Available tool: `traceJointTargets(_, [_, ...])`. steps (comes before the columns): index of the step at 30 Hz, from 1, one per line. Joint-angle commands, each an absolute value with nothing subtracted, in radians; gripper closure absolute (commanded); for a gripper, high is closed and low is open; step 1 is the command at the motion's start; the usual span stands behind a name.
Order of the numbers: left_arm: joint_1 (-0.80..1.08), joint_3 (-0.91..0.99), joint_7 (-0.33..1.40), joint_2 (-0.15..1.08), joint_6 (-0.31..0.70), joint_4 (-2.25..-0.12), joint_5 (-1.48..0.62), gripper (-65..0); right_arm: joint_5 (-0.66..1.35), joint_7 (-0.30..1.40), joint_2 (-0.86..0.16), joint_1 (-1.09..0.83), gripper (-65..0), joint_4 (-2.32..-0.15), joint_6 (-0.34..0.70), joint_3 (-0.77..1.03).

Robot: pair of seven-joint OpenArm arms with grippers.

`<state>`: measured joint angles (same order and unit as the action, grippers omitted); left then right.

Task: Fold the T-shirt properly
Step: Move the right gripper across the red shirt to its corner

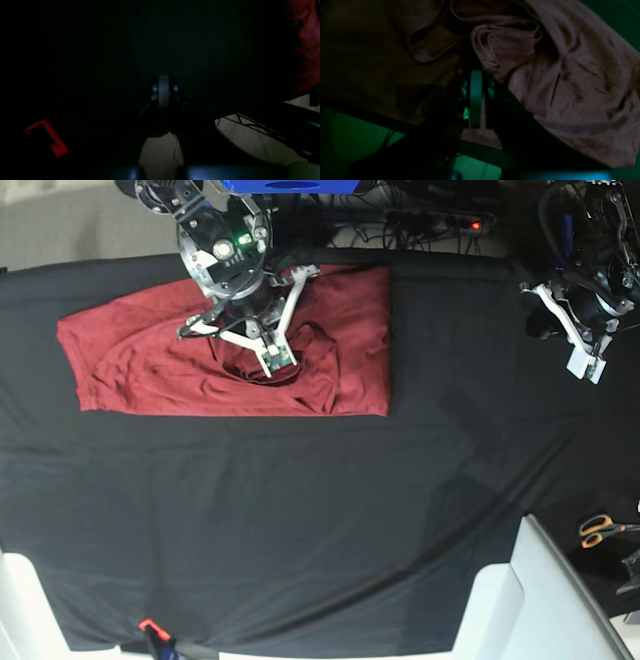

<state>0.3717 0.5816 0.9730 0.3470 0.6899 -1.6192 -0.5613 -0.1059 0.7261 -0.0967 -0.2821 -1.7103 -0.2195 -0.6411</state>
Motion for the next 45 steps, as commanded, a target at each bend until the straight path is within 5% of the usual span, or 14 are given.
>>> traceJointTargets(1, [0.371, 0.588, 0.958, 0.364, 0.698, -1.632, -0.576, 0.0, -0.113, 0.713, -0.097, -0.291, -0.8, -1.739, -0.223, -0.621])
traceJointTargets(45, [0.328, 0.582, 0.958, 0.364, 0.698, -1.577, -0.575, 0.0, -0.113, 0.717, -0.065, -0.467, -1.5, -1.790, -0.226, -0.415])
